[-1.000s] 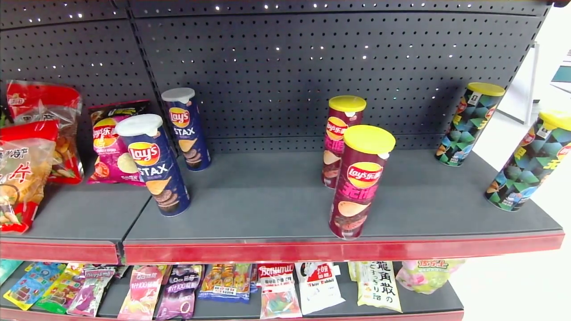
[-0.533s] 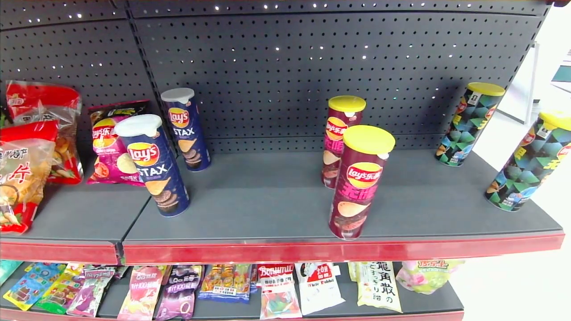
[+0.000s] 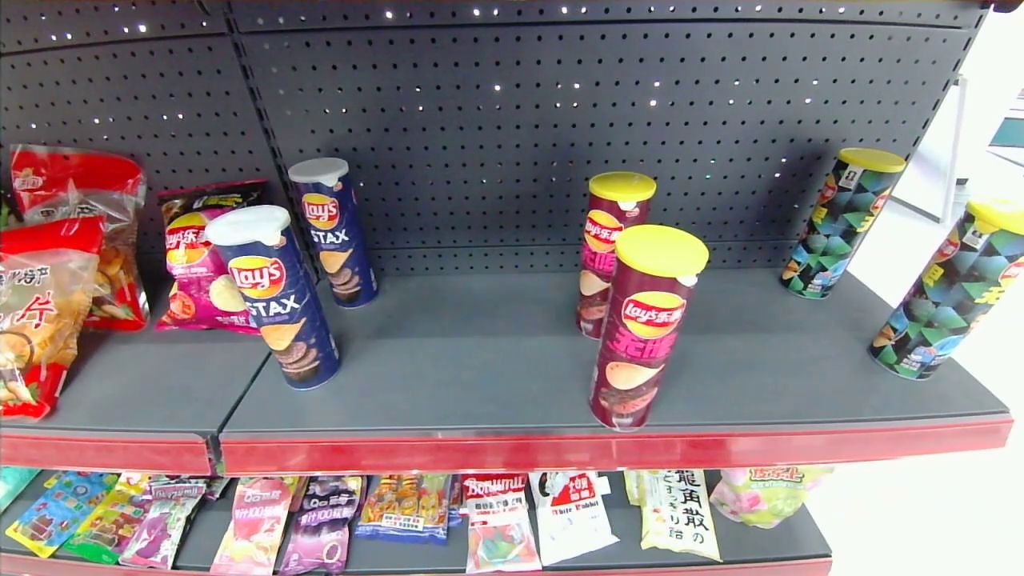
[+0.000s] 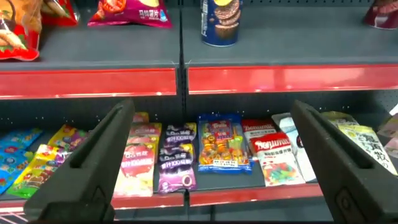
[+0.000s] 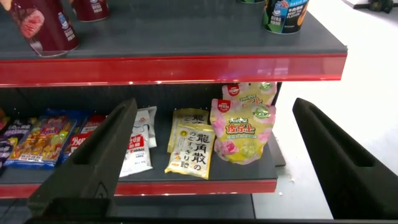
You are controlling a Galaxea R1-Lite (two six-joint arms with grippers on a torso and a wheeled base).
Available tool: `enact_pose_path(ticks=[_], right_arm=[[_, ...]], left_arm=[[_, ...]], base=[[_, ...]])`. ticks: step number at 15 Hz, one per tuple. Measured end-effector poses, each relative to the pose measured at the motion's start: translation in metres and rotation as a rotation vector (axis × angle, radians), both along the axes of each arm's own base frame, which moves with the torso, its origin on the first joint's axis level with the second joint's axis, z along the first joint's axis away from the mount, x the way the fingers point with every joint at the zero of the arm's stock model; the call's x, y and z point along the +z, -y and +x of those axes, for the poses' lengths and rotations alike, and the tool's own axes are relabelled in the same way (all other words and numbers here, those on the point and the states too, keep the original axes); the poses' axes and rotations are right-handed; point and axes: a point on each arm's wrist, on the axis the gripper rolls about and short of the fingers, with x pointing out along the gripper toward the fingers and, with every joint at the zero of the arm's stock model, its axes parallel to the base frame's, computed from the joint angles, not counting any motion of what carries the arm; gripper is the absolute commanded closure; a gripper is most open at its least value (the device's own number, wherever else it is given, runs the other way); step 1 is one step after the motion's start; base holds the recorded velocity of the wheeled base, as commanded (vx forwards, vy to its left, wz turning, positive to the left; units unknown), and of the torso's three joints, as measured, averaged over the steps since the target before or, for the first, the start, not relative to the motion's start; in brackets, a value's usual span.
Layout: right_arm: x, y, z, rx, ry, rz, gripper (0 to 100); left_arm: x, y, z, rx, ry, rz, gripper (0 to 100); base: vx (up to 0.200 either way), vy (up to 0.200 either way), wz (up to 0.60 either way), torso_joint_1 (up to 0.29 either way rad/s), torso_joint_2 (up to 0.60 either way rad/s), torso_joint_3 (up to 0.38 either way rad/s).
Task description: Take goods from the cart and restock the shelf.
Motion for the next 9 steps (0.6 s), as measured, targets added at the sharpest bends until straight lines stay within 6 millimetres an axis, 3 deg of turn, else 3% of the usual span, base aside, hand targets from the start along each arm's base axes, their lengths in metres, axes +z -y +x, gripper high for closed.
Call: enact_pose_path(ticks=[9], right_arm=[[0.0,0.0,0.0,0.001,-0.001,-0.004,0]], left_arm=[[-0.0002,0.0,-0.0002,0.0,0.003,0.014,0]], base=[[0.0,0.0,0.0,0.0,0.0,0.0]])
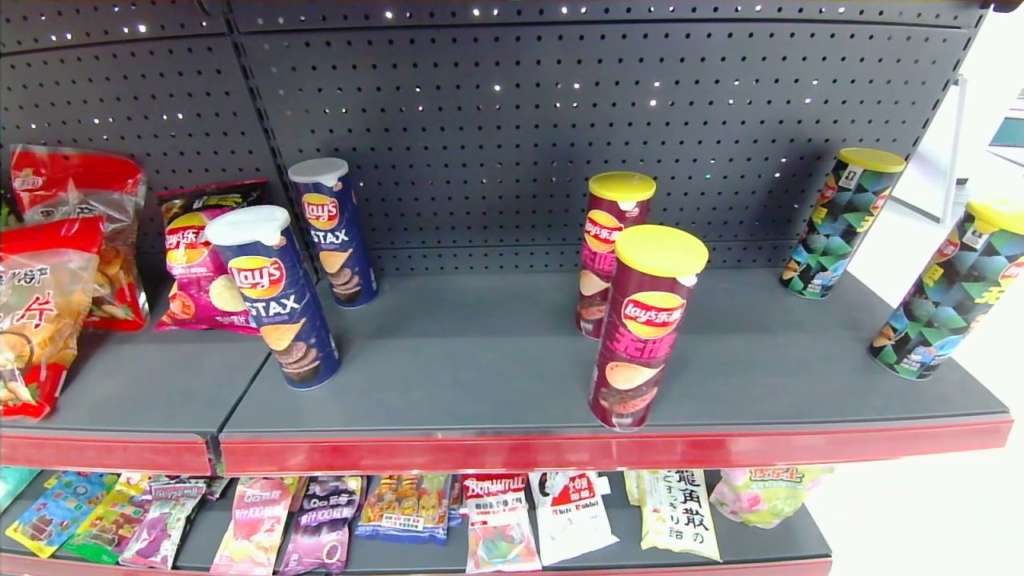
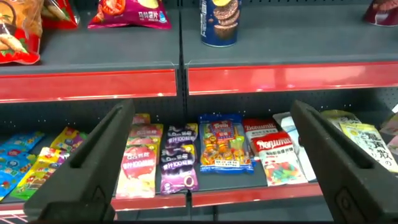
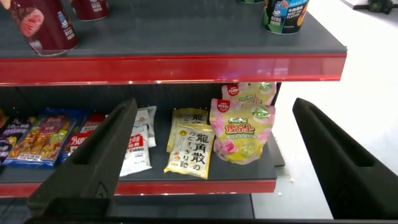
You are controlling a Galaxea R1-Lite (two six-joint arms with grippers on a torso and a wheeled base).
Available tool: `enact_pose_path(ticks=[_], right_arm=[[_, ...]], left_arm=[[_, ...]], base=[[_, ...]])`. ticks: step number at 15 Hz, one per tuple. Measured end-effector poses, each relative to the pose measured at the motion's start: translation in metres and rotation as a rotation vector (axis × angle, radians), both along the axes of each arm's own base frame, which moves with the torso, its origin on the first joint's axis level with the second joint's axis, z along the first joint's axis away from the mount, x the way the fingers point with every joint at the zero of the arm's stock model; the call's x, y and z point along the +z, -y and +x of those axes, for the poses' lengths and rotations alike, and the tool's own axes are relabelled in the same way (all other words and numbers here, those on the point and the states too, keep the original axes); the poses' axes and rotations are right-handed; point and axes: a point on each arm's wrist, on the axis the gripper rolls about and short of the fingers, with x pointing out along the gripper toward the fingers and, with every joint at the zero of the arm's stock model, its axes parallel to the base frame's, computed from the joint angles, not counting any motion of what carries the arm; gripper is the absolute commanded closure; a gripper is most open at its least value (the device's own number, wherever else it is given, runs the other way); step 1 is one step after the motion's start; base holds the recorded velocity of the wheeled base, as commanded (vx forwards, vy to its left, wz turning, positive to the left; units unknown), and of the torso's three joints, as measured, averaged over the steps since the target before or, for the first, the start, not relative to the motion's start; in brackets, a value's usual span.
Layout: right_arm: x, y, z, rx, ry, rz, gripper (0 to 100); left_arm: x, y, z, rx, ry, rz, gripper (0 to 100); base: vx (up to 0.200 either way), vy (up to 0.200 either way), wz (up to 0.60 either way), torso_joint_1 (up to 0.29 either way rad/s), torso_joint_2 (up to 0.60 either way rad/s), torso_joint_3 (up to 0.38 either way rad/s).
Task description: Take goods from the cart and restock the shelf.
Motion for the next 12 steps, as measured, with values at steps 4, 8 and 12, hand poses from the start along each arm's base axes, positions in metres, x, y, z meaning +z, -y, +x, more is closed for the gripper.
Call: enact_pose_path(ticks=[4,8,12], right_arm=[[0.0,-0.0001,0.0,0.005,0.0,0.001,0],[0.0004,-0.0001,-0.0001,0.007,0.002,0.001,0],[0.0001,-0.0002,0.0,0.011,0.001,0.006,0]], left_arm=[[0.0,0.0,0.0,0.0,0.0,0.0,0],[-0.0001,0.0,0.0,0.0,0.0,-0.001,0],[-0.0001,0.0,0.0,0.0,0.0,0.0,0]], base=[[0.0,0.0,0.0,0.0,0.0,0.0],[0.0,0.0,0.0,0.0,0.0,0.0],[0.0,0.0,0.0,0.0,0.0,0.0]])
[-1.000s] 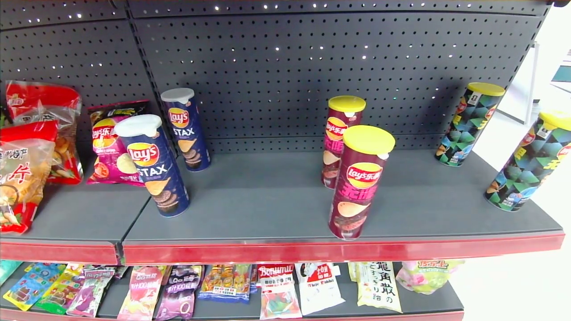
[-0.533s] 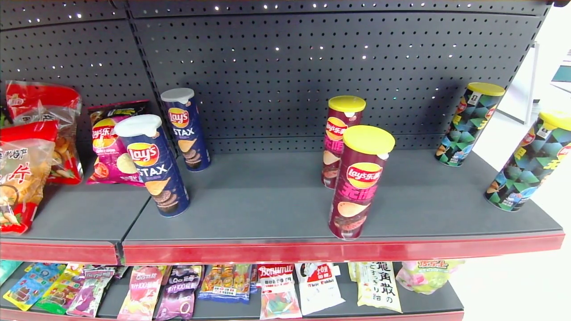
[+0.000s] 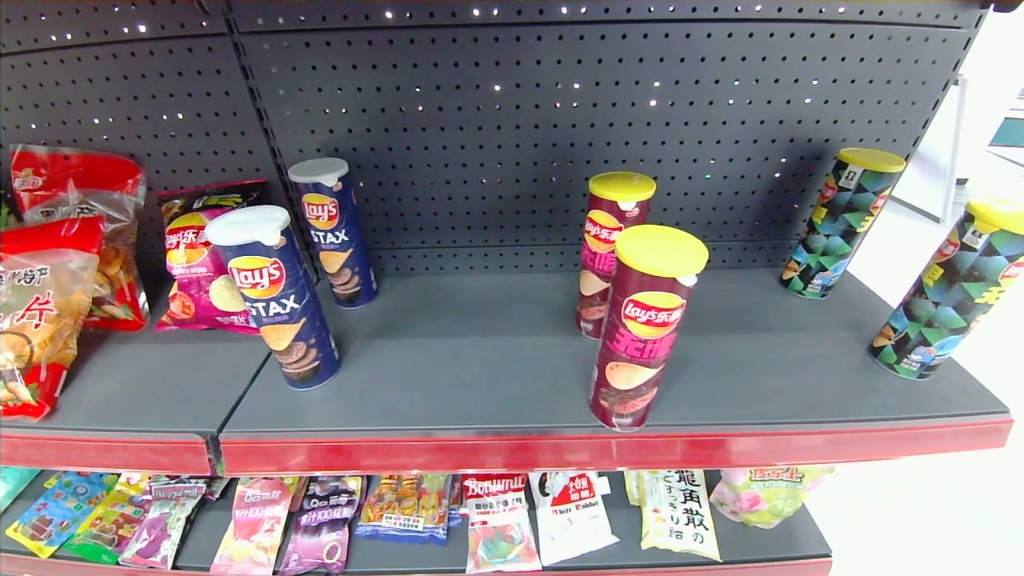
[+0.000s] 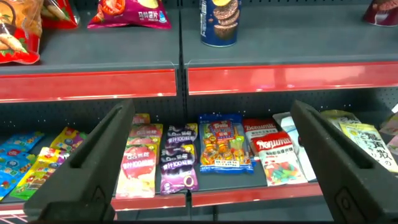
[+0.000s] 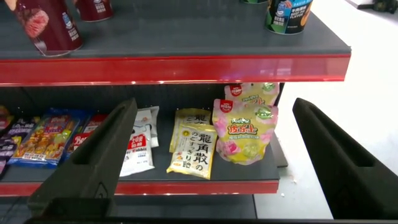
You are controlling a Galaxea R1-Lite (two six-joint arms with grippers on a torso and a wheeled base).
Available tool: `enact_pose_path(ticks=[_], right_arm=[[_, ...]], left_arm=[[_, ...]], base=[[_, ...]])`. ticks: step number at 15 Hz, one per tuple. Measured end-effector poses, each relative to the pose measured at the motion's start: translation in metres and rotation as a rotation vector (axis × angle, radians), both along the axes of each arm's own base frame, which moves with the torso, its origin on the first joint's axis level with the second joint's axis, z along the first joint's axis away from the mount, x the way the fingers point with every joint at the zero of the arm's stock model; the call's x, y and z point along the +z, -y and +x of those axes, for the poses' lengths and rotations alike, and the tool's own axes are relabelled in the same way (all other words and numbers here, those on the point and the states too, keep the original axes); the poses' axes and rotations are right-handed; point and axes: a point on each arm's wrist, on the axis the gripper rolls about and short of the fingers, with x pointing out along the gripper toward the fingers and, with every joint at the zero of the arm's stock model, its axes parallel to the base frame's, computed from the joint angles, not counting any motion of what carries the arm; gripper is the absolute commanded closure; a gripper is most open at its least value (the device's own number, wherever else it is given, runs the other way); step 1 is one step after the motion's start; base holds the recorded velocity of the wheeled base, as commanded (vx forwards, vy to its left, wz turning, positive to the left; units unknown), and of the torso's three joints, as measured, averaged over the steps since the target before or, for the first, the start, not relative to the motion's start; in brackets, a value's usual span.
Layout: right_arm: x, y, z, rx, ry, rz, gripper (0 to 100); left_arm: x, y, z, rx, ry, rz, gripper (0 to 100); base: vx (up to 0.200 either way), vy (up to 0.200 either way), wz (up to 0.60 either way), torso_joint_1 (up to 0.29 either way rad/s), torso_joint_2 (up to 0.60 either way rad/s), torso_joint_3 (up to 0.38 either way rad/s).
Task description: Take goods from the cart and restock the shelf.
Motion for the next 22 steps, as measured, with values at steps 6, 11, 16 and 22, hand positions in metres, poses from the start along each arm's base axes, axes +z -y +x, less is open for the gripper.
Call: enact_pose_path(ticks=[6,11,16,22], right_arm=[[0.058,0.004,-0.007,0.078,0.053,0.04,0],[0.134,-0.005,0.05,0.157,-0.211,0.026,0],[0.136,-0.045,0.144,0.152,-0.49,-0.065,0],[0.105,-0.073,0.199,0.114,-0.575,-0.122,0]], left_arm=[[0.0,0.0,0.0,0.0,0.0,0.0,0],[0.0,0.0,0.0,0.0,0.0,0.0,0],[0.0,0.0,0.0,0.0,0.0,0.0,0],[0.0,0.0,0.0,0.0,0.0,0.0,0]], base=[[0.0,0.0,0.0,0.0,0.0,0.0],[0.0,0.0,0.0,0.0,0.0,0.0],[0.0,0.0,0.0,0.0,0.0,0.0],[0.0,0.0,0.0,0.0,0.0,0.0]])
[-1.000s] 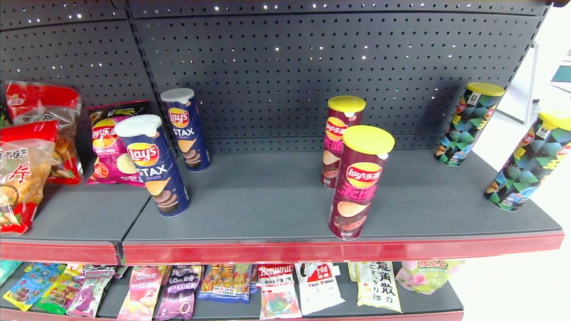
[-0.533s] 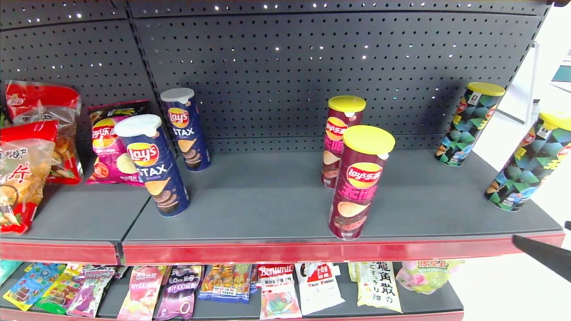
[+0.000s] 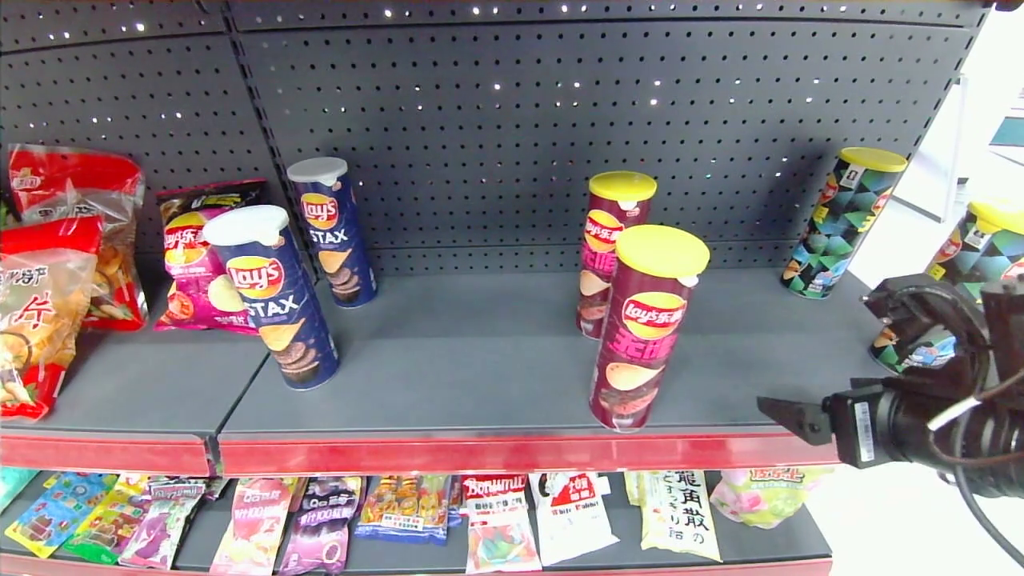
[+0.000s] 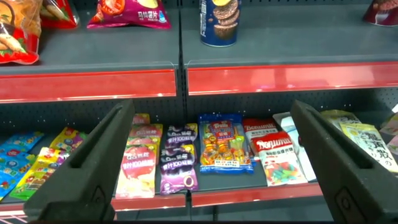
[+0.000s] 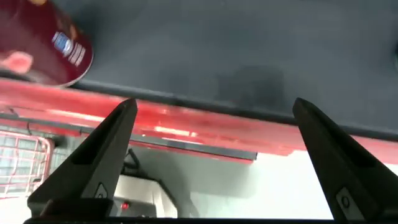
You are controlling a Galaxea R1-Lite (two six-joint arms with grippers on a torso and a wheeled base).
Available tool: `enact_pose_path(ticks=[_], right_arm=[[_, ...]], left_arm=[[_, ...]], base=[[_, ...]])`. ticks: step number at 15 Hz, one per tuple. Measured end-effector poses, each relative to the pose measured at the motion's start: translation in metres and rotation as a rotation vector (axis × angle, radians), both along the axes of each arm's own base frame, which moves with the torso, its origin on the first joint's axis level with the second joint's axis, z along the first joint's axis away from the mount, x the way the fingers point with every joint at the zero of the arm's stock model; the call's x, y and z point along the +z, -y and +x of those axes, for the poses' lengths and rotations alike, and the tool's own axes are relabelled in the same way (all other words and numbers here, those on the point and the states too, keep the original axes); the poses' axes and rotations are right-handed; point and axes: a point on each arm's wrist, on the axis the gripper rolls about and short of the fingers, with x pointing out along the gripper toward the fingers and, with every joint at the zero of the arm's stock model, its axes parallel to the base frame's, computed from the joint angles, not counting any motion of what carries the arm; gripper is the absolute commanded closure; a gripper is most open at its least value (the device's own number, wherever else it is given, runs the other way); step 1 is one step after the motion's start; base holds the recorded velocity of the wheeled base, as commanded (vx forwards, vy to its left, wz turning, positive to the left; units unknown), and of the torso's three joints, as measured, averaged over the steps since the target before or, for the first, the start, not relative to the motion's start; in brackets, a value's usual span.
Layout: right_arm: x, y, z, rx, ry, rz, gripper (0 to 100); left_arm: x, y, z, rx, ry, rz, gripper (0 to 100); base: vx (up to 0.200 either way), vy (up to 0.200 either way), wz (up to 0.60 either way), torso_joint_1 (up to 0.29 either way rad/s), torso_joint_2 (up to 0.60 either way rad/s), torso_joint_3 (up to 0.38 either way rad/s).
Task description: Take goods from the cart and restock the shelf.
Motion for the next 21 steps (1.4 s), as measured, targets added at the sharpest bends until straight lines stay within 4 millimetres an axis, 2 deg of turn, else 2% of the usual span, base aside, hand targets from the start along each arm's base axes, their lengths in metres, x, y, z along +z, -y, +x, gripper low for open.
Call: enact_pose_path(ticks=[3,9,21], right_arm=[[-0.007,-0.009,0.019,-0.009,0.017,-0.005,0],[-0.018,-0.028,0.036,0.031,0.01,-0.01,0],[-0.034,-0.055,0.052,0.079,-0.015,-0.029,0]], left_arm=[[0.0,0.0,0.0,0.0,0.0,0.0,0],[0.0,0.0,0.0,0.0,0.0,0.0,0],[0.0,0.0,0.0,0.0,0.0,0.0,0]], base=[[0.0,0.0,0.0,0.0,0.0,0.0],[0.0,0.0,0.0,0.0,0.0,0.0],[0.0,0.0,0.0,0.0,0.0,0.0]])
